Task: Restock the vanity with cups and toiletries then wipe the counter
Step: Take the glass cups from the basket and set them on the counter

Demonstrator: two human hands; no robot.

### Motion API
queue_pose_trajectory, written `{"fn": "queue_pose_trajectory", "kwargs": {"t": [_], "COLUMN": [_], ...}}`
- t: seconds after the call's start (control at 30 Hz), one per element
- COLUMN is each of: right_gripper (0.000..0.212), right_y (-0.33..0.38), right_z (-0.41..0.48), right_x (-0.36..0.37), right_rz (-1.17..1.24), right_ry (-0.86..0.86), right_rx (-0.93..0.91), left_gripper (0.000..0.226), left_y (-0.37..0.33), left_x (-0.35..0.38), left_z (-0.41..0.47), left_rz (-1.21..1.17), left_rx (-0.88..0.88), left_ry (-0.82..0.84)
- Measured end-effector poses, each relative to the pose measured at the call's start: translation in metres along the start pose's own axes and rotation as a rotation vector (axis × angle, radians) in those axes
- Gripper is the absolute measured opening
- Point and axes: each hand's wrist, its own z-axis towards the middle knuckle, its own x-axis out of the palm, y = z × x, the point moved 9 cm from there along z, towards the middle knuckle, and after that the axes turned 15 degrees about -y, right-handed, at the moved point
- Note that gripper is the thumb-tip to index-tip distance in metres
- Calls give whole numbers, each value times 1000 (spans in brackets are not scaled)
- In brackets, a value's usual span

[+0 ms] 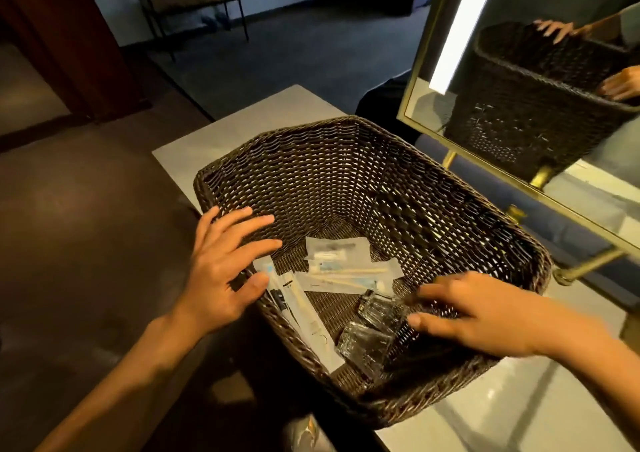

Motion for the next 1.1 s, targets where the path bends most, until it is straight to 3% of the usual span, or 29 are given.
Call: {"fn": "queue_pose_trajectory", "kwargs": {"t": [0.23, 0.37, 0.43, 0.53, 0.6, 0.7, 0.8, 0.93, 0.97, 1.03, 1.1], "right_gripper": [42, 35, 32, 35, 33, 27, 36, 31, 42, 69, 69], "right_y": [-17, -25, -26, -25, -26, -30, -23, -26, -29, -33, -34], "right_z": [104, 106, 98, 96, 97, 107, 122, 138, 141, 146, 149], "right_x": [41, 59, 78, 87, 88, 84, 79, 93, 101, 115, 126], "right_rz": [-7, 7, -42, -136, -165, -216, -228, -199, -164, -148, -129], "right_ry": [148, 262, 396, 452, 487, 511, 514, 558, 595, 641, 679], "right_rx": [67, 138, 163, 155, 179, 196, 148, 147, 161, 158, 136], "left_gripper": [73, 75, 75, 71, 65, 65, 57, 61, 60, 55, 49], "left_y": [0, 1, 1, -1, -1, -4, -41, -71, -67, -61, -64], "left_x": [2, 5, 7, 8, 11, 32, 87, 175, 186, 200, 216], "left_z": [1, 1, 0, 1, 9, 13, 11, -40, -59, -86, -106], "left_rz": [-30, -29, -32, -19, 122, 411, 352, 248, 269, 265, 172], "left_rx": [18, 31, 37, -11, -110, -216, -171, -350, -424, -572, -688], "left_ry": [-35, -36, -8, 79, 267, 906, 1300, 1675, 1762, 1822, 1797]}}
